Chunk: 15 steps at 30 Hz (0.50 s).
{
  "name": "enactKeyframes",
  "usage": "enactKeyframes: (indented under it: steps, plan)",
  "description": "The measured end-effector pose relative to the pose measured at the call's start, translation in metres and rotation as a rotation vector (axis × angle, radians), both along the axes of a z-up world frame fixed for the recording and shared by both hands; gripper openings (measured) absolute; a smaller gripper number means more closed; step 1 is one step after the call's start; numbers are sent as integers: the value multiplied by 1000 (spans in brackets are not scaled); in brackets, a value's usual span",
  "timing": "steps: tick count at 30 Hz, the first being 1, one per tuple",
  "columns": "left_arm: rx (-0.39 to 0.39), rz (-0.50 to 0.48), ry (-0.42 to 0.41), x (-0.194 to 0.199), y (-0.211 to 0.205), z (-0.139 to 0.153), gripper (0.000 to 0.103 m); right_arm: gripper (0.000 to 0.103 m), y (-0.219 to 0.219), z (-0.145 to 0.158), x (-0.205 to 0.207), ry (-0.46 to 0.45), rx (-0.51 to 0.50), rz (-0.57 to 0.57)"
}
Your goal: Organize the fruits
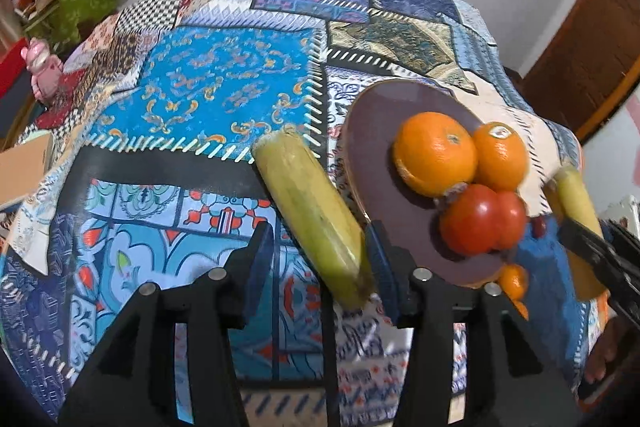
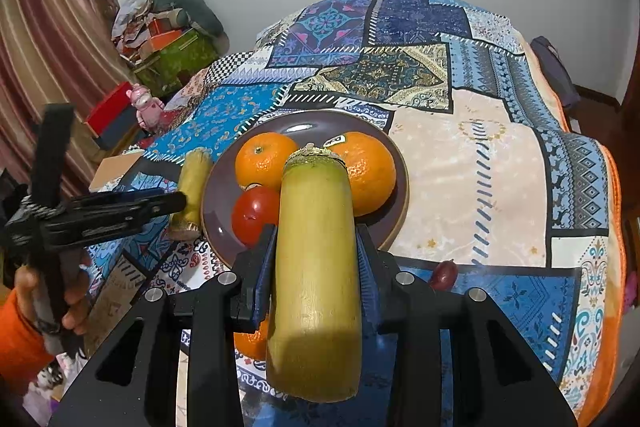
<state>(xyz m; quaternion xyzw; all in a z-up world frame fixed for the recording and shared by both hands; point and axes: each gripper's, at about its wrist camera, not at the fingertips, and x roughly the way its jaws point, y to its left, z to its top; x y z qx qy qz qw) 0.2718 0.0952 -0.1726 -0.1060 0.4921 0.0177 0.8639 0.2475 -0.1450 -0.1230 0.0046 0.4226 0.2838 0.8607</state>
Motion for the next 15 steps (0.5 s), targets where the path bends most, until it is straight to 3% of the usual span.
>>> enactKeyframes:
  steps: [2,11,15]
  plan:
    - [-13,-1,-2,4,1,-4,52,34,0,-1,0,1,2,0]
    - [97,34,-10,10,11,-3,54,34,0,-1,3,-3,4,7]
    - [68,21,18,21,5,-13,51,34,1,-1,5,4,16,1]
